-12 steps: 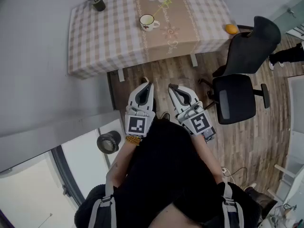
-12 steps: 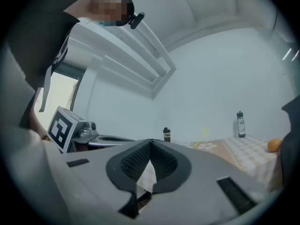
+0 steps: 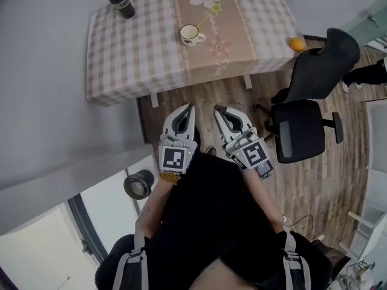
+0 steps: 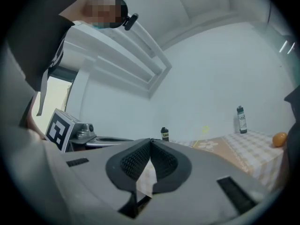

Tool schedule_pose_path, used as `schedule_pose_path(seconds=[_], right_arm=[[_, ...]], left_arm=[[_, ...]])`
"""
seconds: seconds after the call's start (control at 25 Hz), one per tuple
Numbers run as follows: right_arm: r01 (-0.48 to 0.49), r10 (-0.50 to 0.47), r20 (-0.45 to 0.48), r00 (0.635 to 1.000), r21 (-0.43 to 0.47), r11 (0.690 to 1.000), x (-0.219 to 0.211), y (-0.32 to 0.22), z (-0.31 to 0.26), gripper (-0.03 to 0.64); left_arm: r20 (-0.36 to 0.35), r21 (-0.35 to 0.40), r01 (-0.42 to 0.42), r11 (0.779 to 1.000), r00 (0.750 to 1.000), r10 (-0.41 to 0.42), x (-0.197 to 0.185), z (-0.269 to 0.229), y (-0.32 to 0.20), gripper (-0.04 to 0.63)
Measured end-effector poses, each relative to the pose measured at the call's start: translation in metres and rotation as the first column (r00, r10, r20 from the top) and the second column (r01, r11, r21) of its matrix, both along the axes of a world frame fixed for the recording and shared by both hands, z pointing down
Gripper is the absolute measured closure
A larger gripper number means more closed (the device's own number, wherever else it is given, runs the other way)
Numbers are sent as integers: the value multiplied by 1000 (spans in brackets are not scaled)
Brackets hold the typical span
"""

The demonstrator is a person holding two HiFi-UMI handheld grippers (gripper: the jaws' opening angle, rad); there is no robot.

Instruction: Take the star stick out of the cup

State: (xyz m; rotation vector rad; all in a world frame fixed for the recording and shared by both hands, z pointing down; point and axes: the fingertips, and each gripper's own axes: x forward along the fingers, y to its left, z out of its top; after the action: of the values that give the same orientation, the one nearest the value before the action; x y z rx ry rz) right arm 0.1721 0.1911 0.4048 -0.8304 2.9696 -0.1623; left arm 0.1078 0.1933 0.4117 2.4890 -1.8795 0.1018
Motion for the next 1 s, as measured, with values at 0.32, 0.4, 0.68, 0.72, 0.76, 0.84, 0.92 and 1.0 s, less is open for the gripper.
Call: schedule_pose_path(seconds=[0.32, 0.4, 0.68, 0.72, 0.76, 0.84, 0.92, 1.0], right_arm=[[-44, 43, -16, 999, -28, 999, 2, -51, -2, 611], [-46, 45, -22, 999, -31, 998, 3, -63, -3, 611], [-57, 54, -32, 998, -67, 996, -2, -114, -5, 611], [-60, 58, -29, 998, -72, 996, -4, -121, -8, 611], [-62, 61, -22, 998, -78, 995, -6, -128, -11, 611], [-67, 67, -4, 998, -99, 993, -10, -146, -12, 611], [-75, 78, 15, 997, -124, 989, -12, -163, -5, 611], [-85, 89, 26, 996, -135, 987, -15, -179, -1, 611]], left_arm=[[-10, 14, -11, 1000, 1000, 11, -12, -10, -55, 601], [-20, 22, -14, 1000, 1000, 14, -12, -13, -69, 601], [-35, 19, -18, 1000, 999, 19, -22, -21, -113, 601], [-34, 19, -17, 1000, 999, 18, -26, -25, -118, 601], [-32, 15, -17, 1000, 999, 17, -30, -28, -124, 601], [-31, 0, -16, 1000, 999, 15, -37, -27, -136, 601], [-30, -13, -15, 1000, 999, 15, -43, -21, -149, 601], [-24, -17, -17, 1000, 1000, 17, -50, -17, -161, 601]])
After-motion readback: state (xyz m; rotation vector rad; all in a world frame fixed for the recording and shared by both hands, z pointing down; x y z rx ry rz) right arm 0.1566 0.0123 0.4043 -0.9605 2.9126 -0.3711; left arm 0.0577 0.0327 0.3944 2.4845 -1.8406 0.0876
